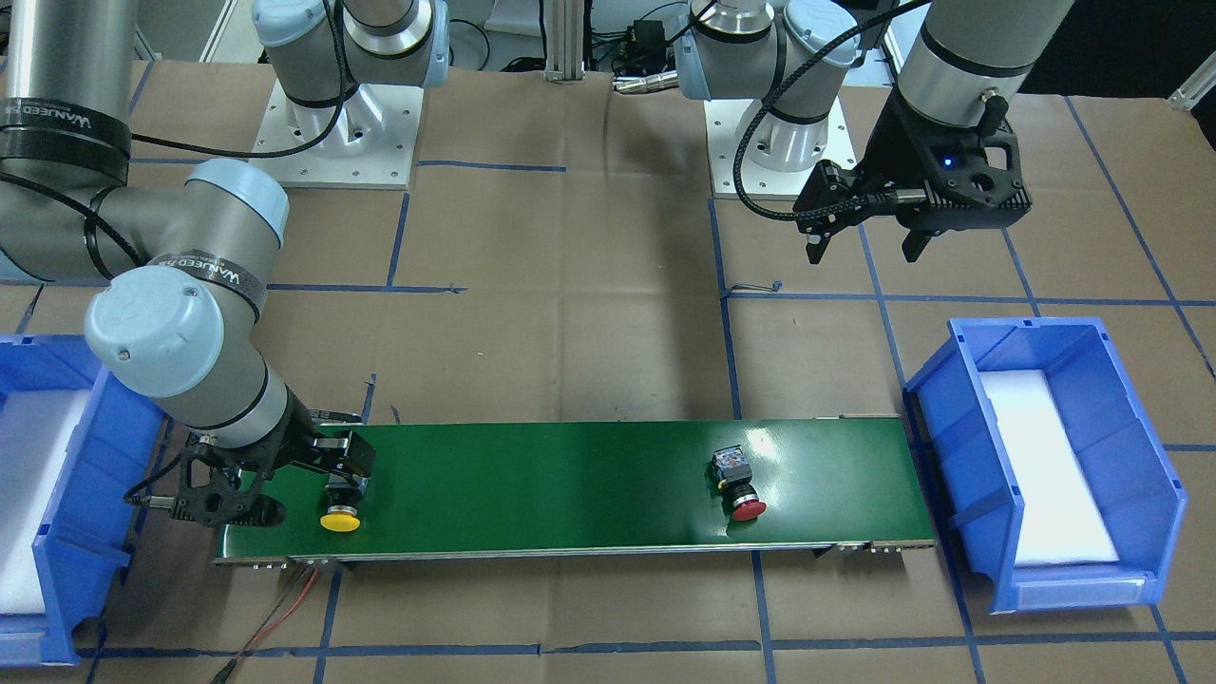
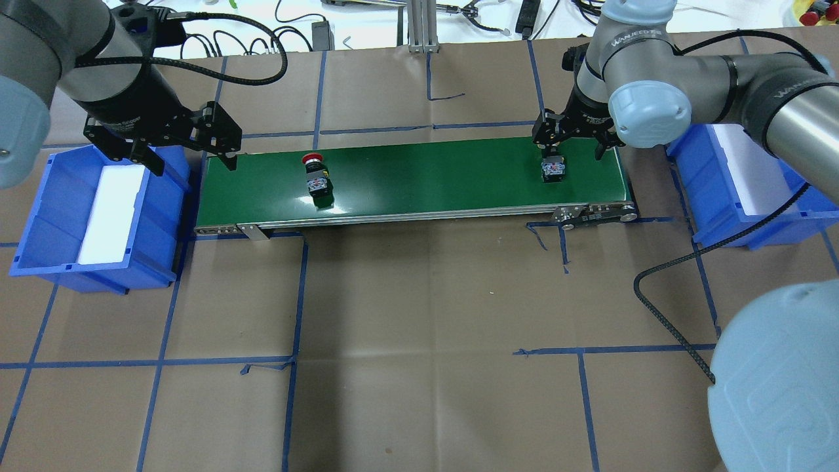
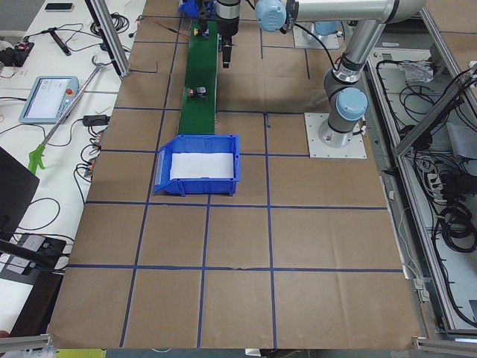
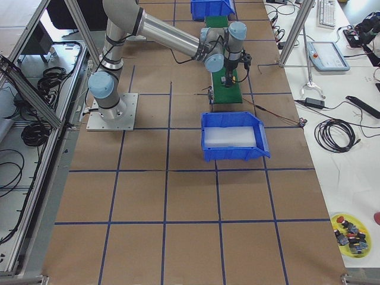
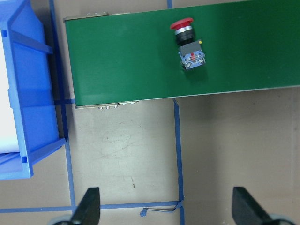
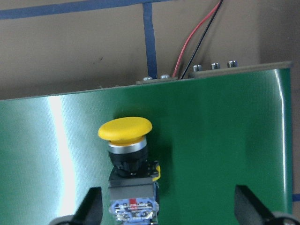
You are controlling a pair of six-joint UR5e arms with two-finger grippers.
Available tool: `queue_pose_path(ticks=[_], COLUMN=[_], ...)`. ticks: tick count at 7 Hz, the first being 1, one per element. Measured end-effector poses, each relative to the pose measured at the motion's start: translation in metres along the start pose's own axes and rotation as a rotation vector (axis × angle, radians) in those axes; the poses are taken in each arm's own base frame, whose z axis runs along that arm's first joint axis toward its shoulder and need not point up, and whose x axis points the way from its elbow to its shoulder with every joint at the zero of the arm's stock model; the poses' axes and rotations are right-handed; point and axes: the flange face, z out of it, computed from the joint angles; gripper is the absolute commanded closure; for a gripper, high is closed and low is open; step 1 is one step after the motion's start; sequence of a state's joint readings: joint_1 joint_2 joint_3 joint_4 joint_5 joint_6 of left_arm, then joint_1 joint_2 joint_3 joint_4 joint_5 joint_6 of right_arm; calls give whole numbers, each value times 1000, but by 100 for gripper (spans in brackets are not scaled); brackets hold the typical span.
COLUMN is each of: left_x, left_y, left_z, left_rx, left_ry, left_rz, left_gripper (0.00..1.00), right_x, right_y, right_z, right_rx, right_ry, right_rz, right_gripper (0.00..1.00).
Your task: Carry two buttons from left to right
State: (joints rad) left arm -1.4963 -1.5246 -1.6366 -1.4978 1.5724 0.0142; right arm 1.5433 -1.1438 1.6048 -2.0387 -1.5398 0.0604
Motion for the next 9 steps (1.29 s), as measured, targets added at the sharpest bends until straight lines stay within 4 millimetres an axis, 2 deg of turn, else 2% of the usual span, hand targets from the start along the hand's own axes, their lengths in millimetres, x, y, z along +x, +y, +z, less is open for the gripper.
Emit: queue_pose_path(ticks=[1, 2, 3, 4, 6, 7, 8, 9], left_x=[1, 2, 2, 2, 5, 8, 10, 11], left_y=[-1, -3, -4, -4, -9, -14, -16, -16], left_z=[0, 2, 3, 4, 7, 6, 5, 5], left_rx=[-5, -9, -13, -15, -27, -39, -55, -64], left_ry=[10, 18, 19, 17, 14, 12, 11, 10], left_rz=[-24, -37, -43, -44, -47, -44, -42, -40], left_gripper=[0, 0, 0, 0, 0, 0, 0, 0], right_x=[-1, -1, -1, 1, 8, 14, 24, 38], right_y=[-1, -3, -4, -3, 0, -2, -7, -12], right_z=[6, 17, 26, 30, 31, 24, 9, -15], right_rx=[-9, -26, -41, -57, -106, -101, -81, -56], right_ry=[-9, -14, -15, -11, 7, 28, 48, 66], right_rz=[-1, -6, -9, -12, -44, -72, -80, -70], right_gripper=[0, 12, 59, 93, 95, 95, 95, 95])
